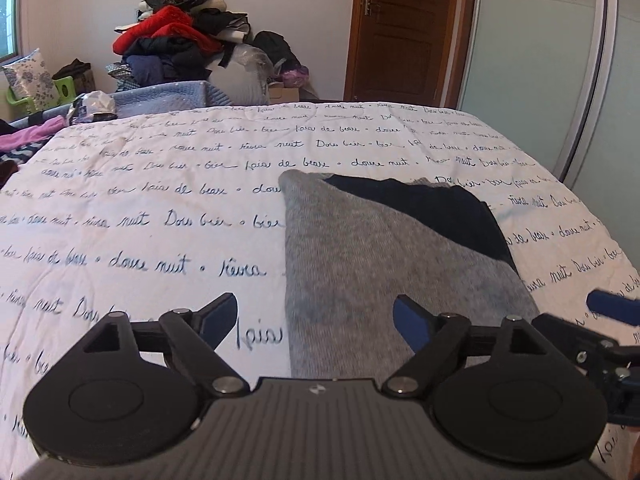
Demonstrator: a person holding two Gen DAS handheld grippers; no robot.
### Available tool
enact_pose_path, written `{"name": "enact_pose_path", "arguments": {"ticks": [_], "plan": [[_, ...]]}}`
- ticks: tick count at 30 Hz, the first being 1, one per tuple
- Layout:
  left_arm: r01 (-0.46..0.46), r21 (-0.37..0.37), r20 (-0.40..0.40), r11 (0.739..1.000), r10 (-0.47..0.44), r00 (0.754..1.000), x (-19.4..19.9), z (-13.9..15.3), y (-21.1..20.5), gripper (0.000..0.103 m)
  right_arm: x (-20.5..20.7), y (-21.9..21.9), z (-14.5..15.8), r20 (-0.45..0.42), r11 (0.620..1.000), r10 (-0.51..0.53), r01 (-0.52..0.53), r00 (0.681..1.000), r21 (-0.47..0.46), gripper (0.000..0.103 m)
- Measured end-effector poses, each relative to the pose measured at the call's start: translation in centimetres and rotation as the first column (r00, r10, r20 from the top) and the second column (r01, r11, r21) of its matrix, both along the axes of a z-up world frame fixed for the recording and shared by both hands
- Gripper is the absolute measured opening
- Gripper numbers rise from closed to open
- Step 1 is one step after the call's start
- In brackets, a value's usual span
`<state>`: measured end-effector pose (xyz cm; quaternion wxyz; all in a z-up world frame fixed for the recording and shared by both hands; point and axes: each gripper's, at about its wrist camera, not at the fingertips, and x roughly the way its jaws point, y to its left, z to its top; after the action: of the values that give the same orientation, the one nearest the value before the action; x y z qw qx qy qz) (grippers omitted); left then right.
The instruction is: Fold small clothes
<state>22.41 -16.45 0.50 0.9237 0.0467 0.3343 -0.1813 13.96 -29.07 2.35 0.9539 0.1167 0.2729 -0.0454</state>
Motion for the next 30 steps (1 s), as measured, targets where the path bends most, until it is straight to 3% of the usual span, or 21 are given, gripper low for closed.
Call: {"name": "enact_pose_path", "arguments": {"ticks": [5,14,23,30], "plan": [[-0.009,0.032,0.008,0.999,0.008,1.0,-3.2,-0.3,0.5,0.088,-2.0,0.7,-1.7,-0.057,0.997,-0.032,0.036,0.998,0.07,0.098],[-0.07,0.053,-0.014,0.996,0.071,0.997,-6.7,-3.2,1.9,0.094,-4.6,1.8,-4.4,-0.143,0.99,-0.072,0.088,0.987,0.113,0.098],[-0.129,0.07,-0.061,0.989,0.133,0.989,-6.9,-6.8,3.1,0.096,-4.5,3.7,-6.2,-0.174,0.996,-0.081,0.074,0.981,-0.047,0.099],[-0.153,0.076,-0.033,0.985,0.156,0.987,-7.3,-7.5,3.2,0.103,-4.2,4.9,-6.8,-0.181,0.989,-0.068,0.043,0.981,-0.138,0.1]]}}
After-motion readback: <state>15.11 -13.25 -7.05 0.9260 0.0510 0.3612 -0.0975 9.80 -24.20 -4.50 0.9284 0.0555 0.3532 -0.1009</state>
